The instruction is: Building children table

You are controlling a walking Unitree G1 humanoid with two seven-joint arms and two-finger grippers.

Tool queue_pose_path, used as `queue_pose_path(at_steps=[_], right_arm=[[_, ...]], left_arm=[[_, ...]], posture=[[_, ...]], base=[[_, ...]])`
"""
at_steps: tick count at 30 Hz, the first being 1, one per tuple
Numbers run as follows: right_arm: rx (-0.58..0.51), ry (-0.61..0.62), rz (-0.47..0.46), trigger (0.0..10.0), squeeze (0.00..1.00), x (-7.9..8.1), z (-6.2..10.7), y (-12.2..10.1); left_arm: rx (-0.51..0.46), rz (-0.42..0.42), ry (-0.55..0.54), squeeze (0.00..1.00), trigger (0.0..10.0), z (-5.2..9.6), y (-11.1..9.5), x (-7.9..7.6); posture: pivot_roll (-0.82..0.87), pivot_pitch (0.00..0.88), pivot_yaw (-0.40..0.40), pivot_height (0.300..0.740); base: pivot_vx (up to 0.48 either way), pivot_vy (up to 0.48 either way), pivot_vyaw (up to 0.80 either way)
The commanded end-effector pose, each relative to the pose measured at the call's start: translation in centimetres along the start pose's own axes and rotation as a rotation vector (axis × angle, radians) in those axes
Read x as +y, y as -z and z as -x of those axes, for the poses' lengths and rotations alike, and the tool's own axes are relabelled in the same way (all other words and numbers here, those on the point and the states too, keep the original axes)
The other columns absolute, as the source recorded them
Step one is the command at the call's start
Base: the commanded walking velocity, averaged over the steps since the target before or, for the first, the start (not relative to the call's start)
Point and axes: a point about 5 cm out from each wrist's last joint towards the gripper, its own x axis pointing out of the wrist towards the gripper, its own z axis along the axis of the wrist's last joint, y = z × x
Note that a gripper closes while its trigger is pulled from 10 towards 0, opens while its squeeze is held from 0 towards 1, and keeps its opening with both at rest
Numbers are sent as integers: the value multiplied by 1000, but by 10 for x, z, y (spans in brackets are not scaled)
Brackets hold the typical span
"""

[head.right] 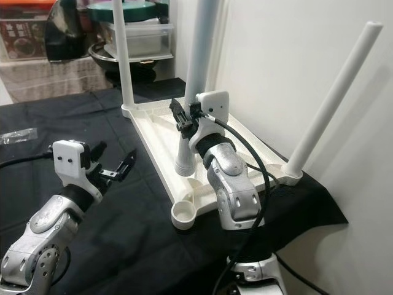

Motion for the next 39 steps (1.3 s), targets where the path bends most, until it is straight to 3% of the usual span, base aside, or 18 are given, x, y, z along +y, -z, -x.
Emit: queue_pose_path(at_steps=[1,5,12,14,30,39], right_arm=[[12,-86,12,10000,0,9,2,1],[21,-109,18,10000,0,12,2,3],[25,-111,6,10000,0,15,2,4],[26,-111,6,10000,0,14,2,4],[8,-66,34,10000,0,6,1,-1],[5,-76,15,10000,0,12,1,0]], left_arm=[[28,-27,-33,0,10000,3,5,5],[35,-44,-24,0,10000,3,8,2],[30,-31,-4,0,10000,1,8,-3],[15,-3,-11,0,10000,1,7,-3],[43,-25,14,0,10000,3,12,-6],[47,-17,37,0,10000,4,12,-9]], posture=[[67,0,-77,740],[64,0,-79,740],[61,0,-79,740],[61,0,-79,740],[57,0,-77,740],[60,0,-75,740]], base=[[0,0,0],[0,0,0],[0,-452,0],[0,0,0],[0,0,0],[0,0,0]])
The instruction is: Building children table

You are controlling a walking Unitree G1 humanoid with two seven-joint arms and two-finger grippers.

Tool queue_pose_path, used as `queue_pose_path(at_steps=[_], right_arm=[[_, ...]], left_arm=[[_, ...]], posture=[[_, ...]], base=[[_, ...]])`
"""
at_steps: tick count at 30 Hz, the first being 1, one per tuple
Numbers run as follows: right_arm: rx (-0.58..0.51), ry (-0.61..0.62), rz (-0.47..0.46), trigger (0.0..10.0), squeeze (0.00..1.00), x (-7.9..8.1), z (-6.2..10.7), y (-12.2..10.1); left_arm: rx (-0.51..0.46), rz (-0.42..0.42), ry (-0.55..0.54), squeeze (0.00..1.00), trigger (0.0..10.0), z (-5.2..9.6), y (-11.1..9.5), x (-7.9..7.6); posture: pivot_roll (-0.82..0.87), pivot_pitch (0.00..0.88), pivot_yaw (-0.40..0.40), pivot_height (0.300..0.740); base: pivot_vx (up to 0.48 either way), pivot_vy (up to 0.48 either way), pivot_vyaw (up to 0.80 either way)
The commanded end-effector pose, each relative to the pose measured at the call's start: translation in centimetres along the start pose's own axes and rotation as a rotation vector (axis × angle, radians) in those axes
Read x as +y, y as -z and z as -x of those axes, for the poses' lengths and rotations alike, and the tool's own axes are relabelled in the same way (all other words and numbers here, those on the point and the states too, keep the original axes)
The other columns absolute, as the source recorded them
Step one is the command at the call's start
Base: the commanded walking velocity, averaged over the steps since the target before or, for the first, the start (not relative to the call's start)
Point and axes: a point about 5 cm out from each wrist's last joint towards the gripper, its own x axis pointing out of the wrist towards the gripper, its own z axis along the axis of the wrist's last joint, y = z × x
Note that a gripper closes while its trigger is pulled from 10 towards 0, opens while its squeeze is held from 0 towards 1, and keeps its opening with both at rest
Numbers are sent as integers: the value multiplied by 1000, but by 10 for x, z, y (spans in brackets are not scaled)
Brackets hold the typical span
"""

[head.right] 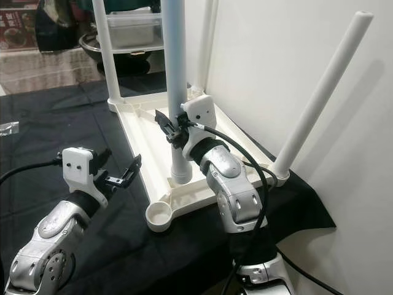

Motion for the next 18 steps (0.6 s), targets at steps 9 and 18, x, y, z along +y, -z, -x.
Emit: queue_pose_path(at_steps=[9,18], right_arm=[[0,-27,17,10000,0,-1,3,2],[34,-165,10,10000,0,16,18,16]], left_arm=[[149,-70,-66,0,10000,24,28,14],[211,-87,-126,0,10000,43,41,22]], posture=[[65,0,-75,740],[73,0,-82,740]], base=[[0,0,0],[0,0,0]])
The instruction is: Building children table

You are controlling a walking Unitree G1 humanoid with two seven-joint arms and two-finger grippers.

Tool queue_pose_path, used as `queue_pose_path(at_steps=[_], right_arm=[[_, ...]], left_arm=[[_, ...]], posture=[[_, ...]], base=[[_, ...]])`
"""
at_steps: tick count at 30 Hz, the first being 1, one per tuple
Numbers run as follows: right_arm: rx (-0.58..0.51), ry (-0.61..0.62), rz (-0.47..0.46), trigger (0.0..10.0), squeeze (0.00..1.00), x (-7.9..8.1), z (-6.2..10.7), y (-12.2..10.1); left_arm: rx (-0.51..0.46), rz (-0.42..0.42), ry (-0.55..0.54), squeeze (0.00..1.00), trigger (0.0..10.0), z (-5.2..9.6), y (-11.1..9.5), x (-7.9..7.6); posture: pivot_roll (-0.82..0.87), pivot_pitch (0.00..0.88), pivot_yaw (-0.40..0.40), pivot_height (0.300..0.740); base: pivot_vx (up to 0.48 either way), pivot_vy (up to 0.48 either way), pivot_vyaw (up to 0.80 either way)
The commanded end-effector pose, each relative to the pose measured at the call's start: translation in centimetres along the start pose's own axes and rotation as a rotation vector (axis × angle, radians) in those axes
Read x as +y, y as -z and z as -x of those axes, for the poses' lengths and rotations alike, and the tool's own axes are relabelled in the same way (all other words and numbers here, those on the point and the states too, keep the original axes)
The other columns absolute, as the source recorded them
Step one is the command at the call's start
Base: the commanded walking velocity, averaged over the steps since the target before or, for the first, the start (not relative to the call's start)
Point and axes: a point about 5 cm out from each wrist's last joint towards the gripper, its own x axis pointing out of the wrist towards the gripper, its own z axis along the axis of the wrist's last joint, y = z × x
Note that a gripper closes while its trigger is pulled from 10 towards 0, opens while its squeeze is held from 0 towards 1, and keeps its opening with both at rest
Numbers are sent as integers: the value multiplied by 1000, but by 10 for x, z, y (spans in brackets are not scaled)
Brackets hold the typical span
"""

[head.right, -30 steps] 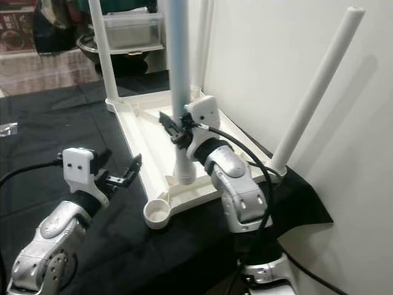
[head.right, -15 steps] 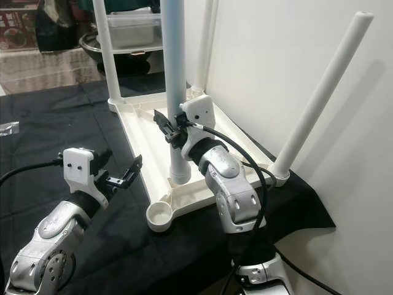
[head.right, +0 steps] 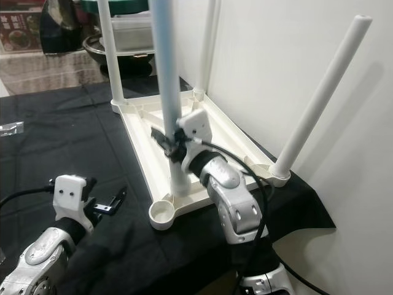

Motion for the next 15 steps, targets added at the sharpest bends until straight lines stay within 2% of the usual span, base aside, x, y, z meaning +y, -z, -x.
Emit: queue_pose_path(at_steps=[1,5,15], right_arm=[[-25,-32,8,10000,0,4,2,-4],[-31,-116,-7,10000,0,18,10,2],[-40,-144,-30,10000,0,27,11,8]], left_arm=[[22,-16,-9,0,10000,3,5,1],[62,-23,-20,0,10000,11,16,-1],[68,-35,-35,0,10000,13,18,3]], posture=[[73,0,-82,740],[74,0,-78,740],[88,0,-82,740]], base=[[0,0,0],[0,0,0],[0,0,0]])
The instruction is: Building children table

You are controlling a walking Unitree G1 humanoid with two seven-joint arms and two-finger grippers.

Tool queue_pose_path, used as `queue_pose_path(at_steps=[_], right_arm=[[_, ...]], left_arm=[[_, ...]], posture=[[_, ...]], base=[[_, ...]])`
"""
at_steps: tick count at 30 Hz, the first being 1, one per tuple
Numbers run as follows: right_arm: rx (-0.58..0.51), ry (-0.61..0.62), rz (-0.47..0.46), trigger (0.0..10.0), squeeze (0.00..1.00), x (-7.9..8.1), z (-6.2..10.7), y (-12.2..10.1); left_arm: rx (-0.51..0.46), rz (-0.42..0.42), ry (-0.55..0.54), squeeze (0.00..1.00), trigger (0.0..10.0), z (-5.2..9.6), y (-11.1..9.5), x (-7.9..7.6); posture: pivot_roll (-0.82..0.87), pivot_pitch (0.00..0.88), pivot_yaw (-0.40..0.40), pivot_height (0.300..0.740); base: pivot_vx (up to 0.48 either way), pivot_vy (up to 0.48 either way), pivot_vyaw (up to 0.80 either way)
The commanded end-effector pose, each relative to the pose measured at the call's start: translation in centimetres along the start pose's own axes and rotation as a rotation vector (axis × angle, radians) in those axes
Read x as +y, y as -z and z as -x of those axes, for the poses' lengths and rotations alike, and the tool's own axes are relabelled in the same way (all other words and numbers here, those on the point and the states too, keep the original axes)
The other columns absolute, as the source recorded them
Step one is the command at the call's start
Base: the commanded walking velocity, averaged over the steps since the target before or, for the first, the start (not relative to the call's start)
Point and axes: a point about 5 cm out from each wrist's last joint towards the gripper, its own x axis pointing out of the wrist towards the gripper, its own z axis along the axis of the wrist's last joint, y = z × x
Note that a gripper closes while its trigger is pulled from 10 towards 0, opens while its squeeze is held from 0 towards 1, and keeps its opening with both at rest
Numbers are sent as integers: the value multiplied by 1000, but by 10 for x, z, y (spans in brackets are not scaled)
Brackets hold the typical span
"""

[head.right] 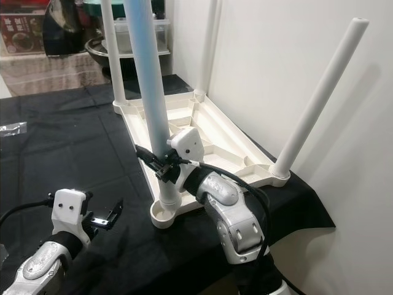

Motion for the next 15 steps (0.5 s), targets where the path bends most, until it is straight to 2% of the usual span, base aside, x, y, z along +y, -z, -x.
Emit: queue_pose_path(at_steps=[1,15], right_arm=[[5,-16,-15,10000,0,4,2,5],[34,-15,-58,10000,0,7,13,19]], left_arm=[[6,-8,-11,0,10000,1,2,3],[5,10,-20,0,10000,2,3,3]], posture=[[88,0,-82,740],[97,0,-80,740]], base=[[0,0,0],[0,0,0]])
